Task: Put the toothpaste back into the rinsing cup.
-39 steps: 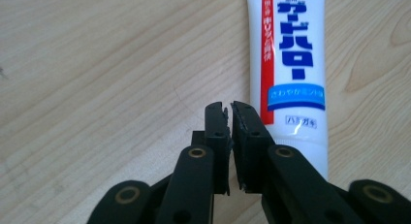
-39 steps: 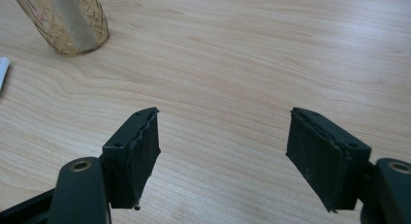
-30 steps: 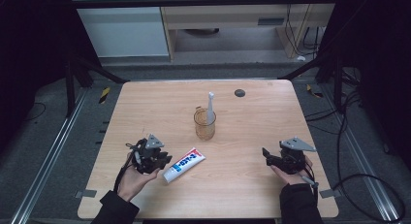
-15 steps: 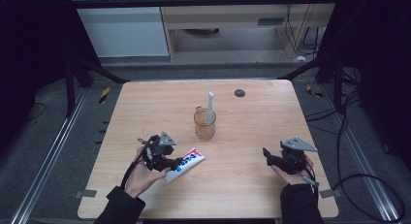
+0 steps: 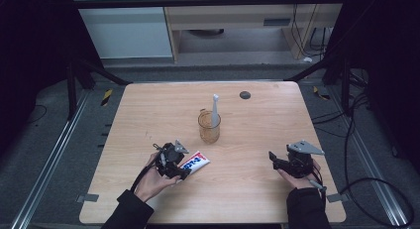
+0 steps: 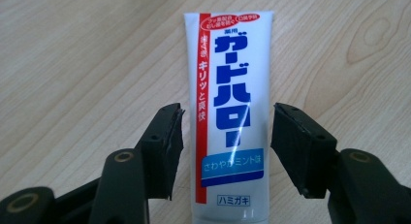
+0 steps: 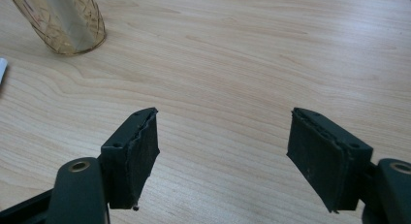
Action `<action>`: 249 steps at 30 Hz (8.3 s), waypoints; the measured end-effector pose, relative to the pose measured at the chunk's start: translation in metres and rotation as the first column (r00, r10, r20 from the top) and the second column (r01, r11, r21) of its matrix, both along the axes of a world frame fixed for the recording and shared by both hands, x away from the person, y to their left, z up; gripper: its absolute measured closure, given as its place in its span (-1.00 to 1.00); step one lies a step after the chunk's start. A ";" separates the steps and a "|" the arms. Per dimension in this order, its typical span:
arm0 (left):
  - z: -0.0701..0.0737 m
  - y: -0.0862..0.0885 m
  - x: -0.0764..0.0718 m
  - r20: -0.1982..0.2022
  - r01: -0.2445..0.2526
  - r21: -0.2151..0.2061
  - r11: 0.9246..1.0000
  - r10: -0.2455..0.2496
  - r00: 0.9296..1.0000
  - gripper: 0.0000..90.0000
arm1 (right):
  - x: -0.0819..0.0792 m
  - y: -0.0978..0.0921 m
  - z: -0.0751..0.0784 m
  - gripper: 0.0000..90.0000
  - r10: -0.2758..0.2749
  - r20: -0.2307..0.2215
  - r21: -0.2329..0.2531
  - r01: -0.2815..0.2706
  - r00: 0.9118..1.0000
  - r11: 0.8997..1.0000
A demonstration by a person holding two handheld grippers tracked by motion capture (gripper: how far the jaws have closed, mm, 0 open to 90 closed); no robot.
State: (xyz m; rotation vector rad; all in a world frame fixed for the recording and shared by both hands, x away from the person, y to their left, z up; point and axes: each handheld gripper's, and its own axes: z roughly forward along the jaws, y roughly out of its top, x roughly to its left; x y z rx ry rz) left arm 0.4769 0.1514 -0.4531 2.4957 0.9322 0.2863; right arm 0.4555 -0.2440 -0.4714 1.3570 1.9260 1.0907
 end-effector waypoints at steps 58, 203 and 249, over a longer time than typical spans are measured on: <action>0.044 0.030 0.000 0.076 -0.163 -0.174 0.971 0.178 0.981 0.49 | 0.002 -0.002 -0.003 -0.42 -0.007 -0.001 -0.014 0.007 1.000 1.000; 0.021 -0.068 0.112 0.339 -0.193 -0.586 0.787 0.455 0.824 0.42 | 0.004 -0.002 -0.007 -0.57 -0.017 0.041 -0.042 0.018 0.999 0.999; 0.008 0.065 0.003 0.317 -0.233 -0.329 0.915 0.339 0.886 0.09 | 0.001 0.000 -0.009 -0.59 -0.020 0.031 -0.049 0.022 0.999 0.999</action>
